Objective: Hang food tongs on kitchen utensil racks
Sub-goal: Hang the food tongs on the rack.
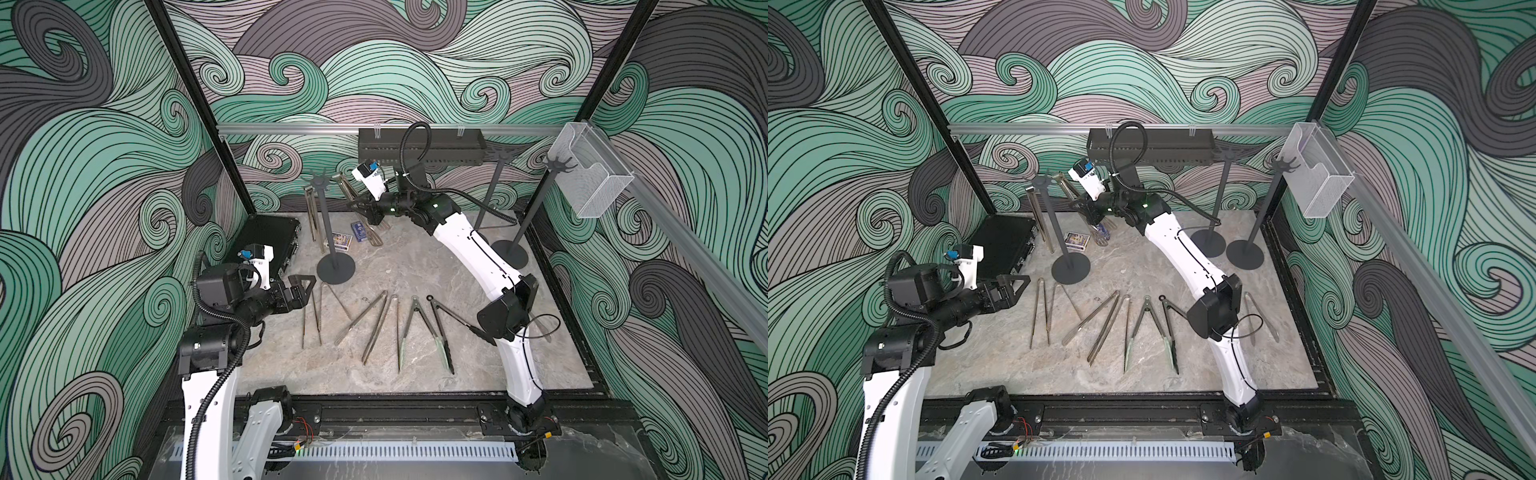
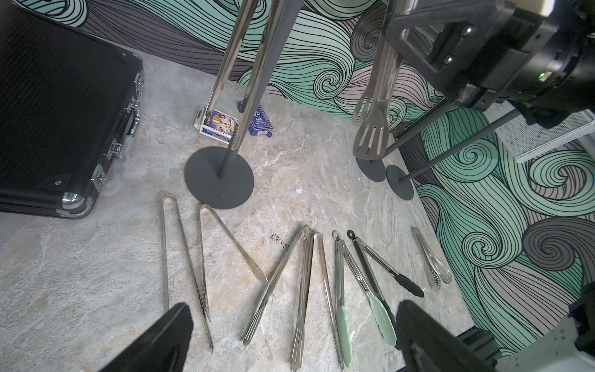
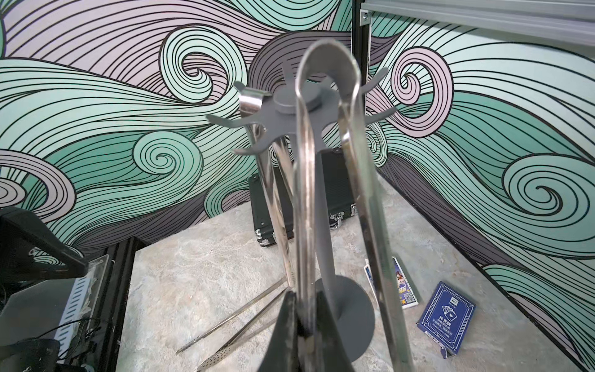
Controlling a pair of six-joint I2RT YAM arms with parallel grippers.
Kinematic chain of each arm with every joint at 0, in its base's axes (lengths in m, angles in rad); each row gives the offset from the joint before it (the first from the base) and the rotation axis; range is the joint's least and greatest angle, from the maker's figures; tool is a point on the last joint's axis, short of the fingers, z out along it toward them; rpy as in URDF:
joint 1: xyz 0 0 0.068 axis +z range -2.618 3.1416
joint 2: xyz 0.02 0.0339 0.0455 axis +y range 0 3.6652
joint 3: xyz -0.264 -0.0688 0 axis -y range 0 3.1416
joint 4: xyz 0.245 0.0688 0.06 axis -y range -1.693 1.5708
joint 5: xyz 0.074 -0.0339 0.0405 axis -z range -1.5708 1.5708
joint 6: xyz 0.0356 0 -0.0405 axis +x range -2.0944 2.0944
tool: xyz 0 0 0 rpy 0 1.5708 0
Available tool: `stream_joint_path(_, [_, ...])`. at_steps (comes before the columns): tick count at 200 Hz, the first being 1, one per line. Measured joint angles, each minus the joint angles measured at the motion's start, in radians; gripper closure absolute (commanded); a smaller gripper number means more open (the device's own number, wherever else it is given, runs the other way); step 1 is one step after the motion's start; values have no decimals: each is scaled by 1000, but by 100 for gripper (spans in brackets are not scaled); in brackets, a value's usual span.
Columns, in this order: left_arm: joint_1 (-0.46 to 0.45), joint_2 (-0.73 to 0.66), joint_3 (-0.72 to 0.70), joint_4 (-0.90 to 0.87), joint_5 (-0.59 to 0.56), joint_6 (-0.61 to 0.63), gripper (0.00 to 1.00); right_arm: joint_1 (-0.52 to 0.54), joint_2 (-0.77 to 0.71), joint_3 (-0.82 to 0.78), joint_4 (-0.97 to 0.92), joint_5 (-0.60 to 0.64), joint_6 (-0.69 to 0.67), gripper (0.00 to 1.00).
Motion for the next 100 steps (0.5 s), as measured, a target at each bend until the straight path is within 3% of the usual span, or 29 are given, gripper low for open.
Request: stream_joint_path(100, [0, 0, 0, 0, 2, 0, 1, 12, 31, 50, -21, 9, 4, 100])
